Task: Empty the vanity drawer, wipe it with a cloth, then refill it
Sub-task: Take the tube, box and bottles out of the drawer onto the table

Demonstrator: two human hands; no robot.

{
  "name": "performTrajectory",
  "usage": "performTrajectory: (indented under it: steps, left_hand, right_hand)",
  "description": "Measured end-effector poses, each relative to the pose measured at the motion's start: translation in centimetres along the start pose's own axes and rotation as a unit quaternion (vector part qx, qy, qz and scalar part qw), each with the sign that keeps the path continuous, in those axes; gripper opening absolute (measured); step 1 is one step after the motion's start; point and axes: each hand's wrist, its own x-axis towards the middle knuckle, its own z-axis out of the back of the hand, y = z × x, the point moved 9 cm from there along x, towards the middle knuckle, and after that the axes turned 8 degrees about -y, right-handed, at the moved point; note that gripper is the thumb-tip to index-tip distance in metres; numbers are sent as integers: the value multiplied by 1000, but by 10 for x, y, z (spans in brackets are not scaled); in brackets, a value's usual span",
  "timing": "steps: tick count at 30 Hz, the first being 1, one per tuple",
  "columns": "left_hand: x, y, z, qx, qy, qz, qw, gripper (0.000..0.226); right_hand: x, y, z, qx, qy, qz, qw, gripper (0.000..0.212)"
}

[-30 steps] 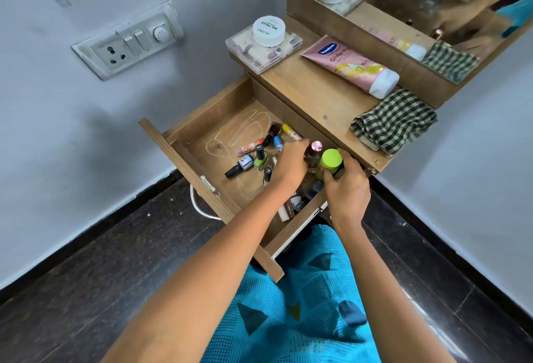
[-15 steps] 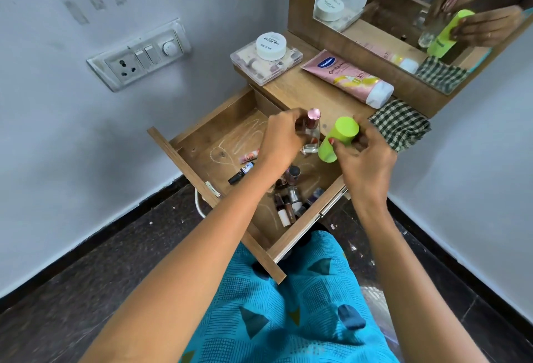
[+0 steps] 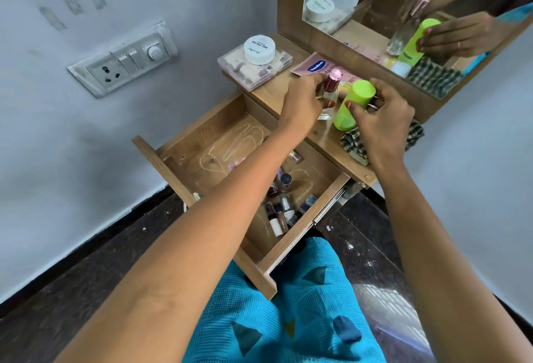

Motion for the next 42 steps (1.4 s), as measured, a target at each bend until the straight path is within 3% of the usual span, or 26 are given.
performTrajectory:
  steps: [17,27,36,42]
  left_hand:
    - [8,4,-19,-53,-28,7,998,42]
    - [-2,23,2,-92,-34,52,994,42]
    - [-41,64,39,-98,-42,82,991,32]
    - [-74,99,49,-44,3,119,992,31]
  right_hand:
    - [14,-15,-11,-22,16,15,1000,58]
    - [8,-20,-3,-11,6,-8,1000,61]
    - [-27,-15,14,30,-30,19,999,38]
    - [-72,-7,-13,57,60,34,996,24]
